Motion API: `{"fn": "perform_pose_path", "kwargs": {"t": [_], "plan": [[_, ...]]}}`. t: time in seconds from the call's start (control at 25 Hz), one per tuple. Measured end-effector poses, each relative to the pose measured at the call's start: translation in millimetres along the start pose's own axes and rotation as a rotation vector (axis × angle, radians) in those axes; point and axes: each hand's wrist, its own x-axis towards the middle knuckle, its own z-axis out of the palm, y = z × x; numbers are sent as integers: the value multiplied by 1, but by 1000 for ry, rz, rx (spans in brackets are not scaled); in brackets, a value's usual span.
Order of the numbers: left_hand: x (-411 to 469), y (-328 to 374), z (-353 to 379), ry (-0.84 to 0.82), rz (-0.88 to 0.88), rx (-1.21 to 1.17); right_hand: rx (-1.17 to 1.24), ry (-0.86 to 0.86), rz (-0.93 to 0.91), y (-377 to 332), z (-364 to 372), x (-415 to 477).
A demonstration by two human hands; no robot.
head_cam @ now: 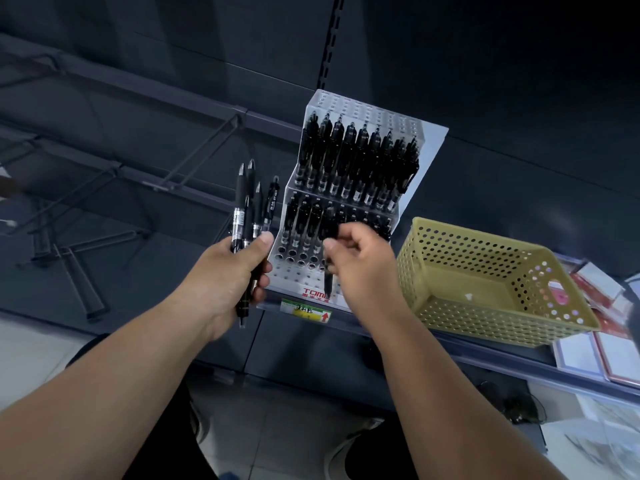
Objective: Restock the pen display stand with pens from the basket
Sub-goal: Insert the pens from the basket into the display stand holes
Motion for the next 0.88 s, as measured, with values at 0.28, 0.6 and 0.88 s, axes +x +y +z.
{"fn": "perform_pose_path", "kwargs": {"t": [0.28,0.6,0.88], "plan": [[10,4,-12,-10,1,-24,107,132,-66,-23,24,26],[16,7,-22,-7,-7,-27,-84,79,-85,-11,51,42],[17,7,-28,1,-9,-3,-316,26,-126,3,64,48]]}}
